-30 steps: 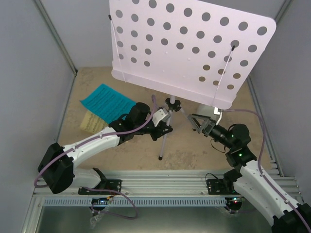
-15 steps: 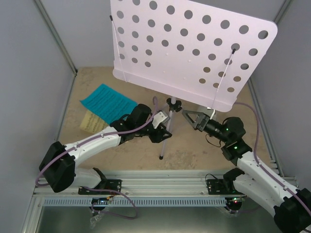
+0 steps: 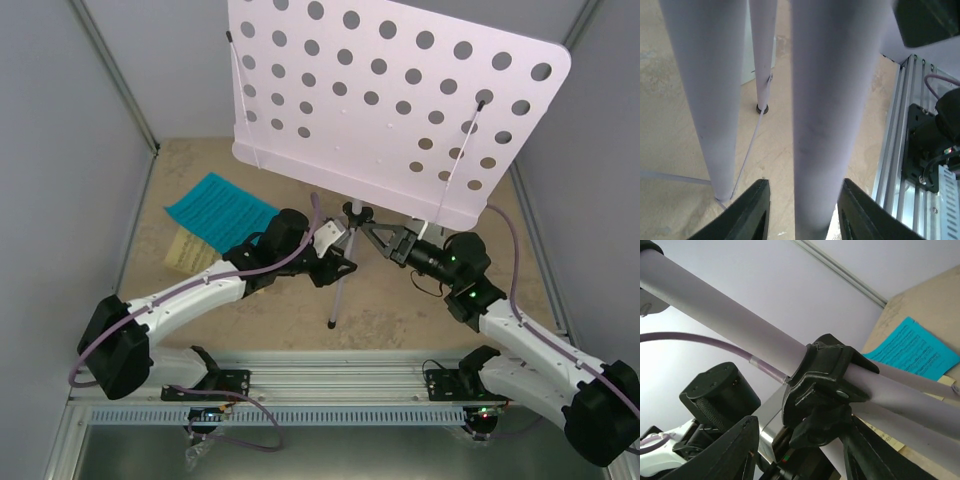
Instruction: Pack up the instrument practice props
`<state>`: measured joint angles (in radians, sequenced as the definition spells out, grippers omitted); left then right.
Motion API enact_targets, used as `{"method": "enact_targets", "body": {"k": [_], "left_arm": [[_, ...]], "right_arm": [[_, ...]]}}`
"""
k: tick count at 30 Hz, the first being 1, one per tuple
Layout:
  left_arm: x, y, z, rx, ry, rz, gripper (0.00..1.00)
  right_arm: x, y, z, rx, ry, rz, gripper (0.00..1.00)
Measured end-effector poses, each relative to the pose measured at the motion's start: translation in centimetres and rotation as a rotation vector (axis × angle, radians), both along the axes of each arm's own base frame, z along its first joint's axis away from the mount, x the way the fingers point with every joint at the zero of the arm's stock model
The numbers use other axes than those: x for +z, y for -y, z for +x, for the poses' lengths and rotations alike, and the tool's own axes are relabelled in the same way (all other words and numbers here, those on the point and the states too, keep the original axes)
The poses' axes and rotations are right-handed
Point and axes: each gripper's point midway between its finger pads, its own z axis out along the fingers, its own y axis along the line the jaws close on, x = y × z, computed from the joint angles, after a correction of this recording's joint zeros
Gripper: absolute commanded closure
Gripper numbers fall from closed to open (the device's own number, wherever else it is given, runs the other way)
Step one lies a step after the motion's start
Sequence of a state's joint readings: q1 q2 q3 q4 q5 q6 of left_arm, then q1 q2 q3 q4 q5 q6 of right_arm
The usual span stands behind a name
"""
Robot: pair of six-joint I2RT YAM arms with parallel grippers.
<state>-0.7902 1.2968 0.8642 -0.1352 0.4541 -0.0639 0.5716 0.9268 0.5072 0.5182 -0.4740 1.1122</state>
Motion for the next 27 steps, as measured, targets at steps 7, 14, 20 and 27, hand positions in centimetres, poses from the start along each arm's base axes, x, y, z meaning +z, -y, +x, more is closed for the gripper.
{"method": "enact_targets", "body": {"k": [7,14,20,27], "left_arm": [[0.3,0.3,0.5,0.0,0.031,0.008,0.87],[0.4,0.3,0.8,0.007,0.053,0.024,0.9],[0.4,0.2,0.9,0.016,0.056,0.029,0.94],[0.4,0.2,0.8,0.011,0.059,0.03,0.95]], "right_arm": [[-0.5,0.0,0.8,-0.049,-0.001,-0.016,0.68],[-0.6,0.2,1.4,-0.103,0.048,-0.074,0.85],[-0.7,0.3,1.5,-0.124,0.129,-0.157,0.94],[-0.8,0.5,1.4,-0.147,0.318,-0.297,0.97]]}}
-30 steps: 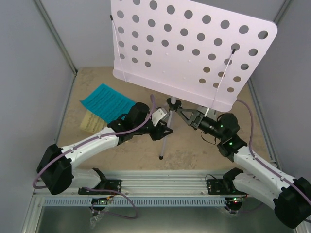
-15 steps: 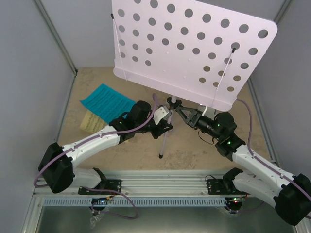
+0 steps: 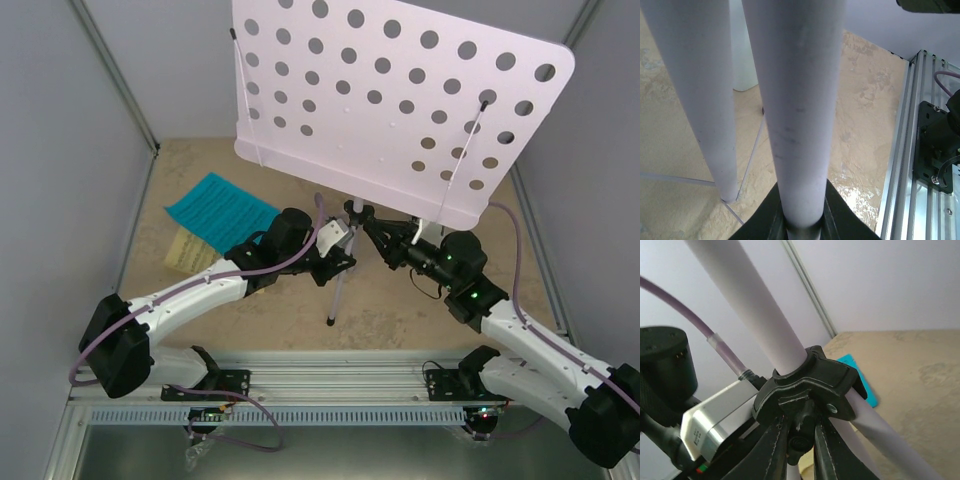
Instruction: Pack up the instrument practice props
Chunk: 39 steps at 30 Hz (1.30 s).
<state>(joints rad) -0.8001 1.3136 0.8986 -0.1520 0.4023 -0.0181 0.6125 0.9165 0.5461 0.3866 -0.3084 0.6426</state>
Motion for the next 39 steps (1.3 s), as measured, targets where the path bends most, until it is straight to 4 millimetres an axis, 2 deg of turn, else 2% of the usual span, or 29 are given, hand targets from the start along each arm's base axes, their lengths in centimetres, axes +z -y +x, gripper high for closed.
{"method": "enact_targets", "body": {"k": [7,9,20,22,25,27,29,32,35,37,39], "left_arm": [[0.0,0.1,-0.1,-0.005,0.003,0.0,0.98],[0.0,0.1,-0.1,-0.006,0.003,0.0,1.0],[0.0,0.1,-0.1,-0.005,0.003,0.0,1.0],[0.0,0.1,-0.1,-0.009,0.005,-0.001,1.0],[0.1,0.2,-0.2,-0.015,0.009,-0.001,1.0],[0.1,0.1,-0.2,-0.015,0.008,0.0,1.0],[0.1,0.1,-0.2,-0.015,0.008,-0.001,1.0],[0.1,0.1,-0.2,-0.017,0.006,-0.002,1.0],[0.1,0.1,-0.2,-0.018,0.004,-0.003,1.0],[0.1,0.1,-0.2,-0.018,0.004,-0.003,1.0],[0.1,0.1,-0.2,-0.018,0.004,-0.003,1.0]], "right_arm": [[0.0,0.1,-0.1,-0.009,0.183,-0.166,0.96],[0.0,0.1,-0.2,-0.006,0.244,-0.211,0.92],[0.0,0.2,0.0,-0.07,0.68,-0.542,0.87],[0.1,0.3,-0.1,-0.096,0.747,-0.593,0.78],[0.1,1.0,0.0,-0.151,0.808,-0.662,0.51],[0.2,1.8,0.4,-0.2,0.816,-0.693,0.37],[0.4,2.6,0.5,-0.236,0.807,-0.697,0.29],[0.5,3.8,0.2,-0.285,0.75,-0.643,0.28],[0.3,4.9,-0.2,-0.313,0.626,-0.509,0.27],[-0.7,5.1,-0.5,-0.304,0.53,-0.421,0.27],[-2.6,5.0,-1.0,-0.274,0.407,-0.319,0.26]]}}
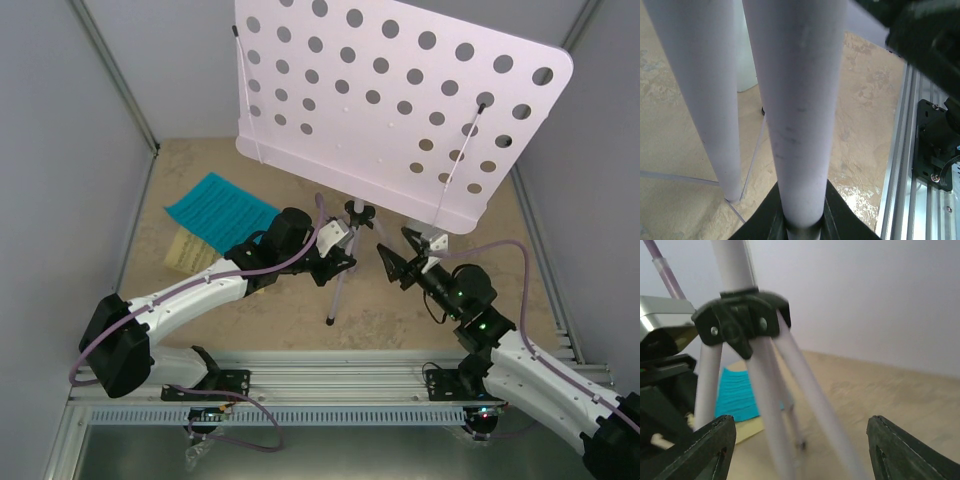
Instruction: Pack up the instrument practice props
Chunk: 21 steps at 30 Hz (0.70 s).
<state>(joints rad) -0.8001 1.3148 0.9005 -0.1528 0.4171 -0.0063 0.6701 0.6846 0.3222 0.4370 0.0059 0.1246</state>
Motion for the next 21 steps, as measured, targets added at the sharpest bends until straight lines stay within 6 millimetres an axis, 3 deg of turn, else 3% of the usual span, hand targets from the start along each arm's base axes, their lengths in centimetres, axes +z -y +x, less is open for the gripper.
{"method": "enact_targets", "body": {"k": [2,4,6,13,17,21], "left_arm": [[0.0,0.0,0.0,0.0,0.0,0.0,1.0],[0.0,0.0,0.0,0.0,0.0,0.0,1.0],[0.0,0.0,0.0,0.0,0.0,0.0,1.0],[0.0,0.0,0.0,0.0,0.001,-0.001,1.0],[0.0,0.0,0.0,0.0,0.0,0.0,1.0],[0.1,0.0,0.0,0.0,0.001,0.0,1.0]], "right_arm": [[-1.5,-0.2,-0.6,0.041,-0.112,0.106,0.24],[-1.8,-0.4,-1.0,0.074,-0.213,0.228,0.23],[-1.0,-0.6,-1.4,0.113,-0.298,0.37,0.18],[0.8,-1.6,-2.1,0.257,-0.594,0.773,0.16],[0.8,-2.6,-1.7,0.295,-0.757,0.907,0.16],[2.2,-3.7,-0.9,0.325,-0.845,0.98,0.16]]}}
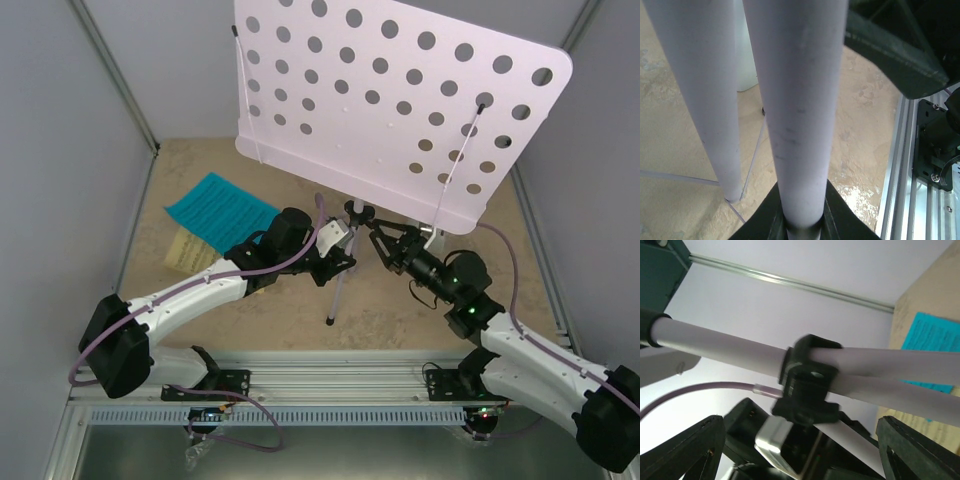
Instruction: Pack up the instrument practice props
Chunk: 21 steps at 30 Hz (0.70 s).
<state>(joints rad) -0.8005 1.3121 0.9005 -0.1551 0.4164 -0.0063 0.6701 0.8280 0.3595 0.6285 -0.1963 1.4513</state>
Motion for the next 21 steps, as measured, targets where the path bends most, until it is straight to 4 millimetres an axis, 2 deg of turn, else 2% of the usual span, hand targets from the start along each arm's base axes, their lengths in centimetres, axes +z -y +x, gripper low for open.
{"method": "enact_targets", "body": {"k": [5,14,21], "left_arm": [[0.0,0.0,-0.1,0.0,0.002,0.003,1.0],[0.0,0.0,-0.2,0.014,0.006,0.012,1.0],[0.0,0.1,-0.5,0.019,0.017,0.023,1.0]], "right_arm": [[1.8,-1.4,0.7,0.051,-0.033,0.041,0.2],[1.0,-2.0,1.1,0.062,-0.082,0.037,0.4],[1.5,-1.4,1.8,0.006,-0.077,0.012,0.47]]}}
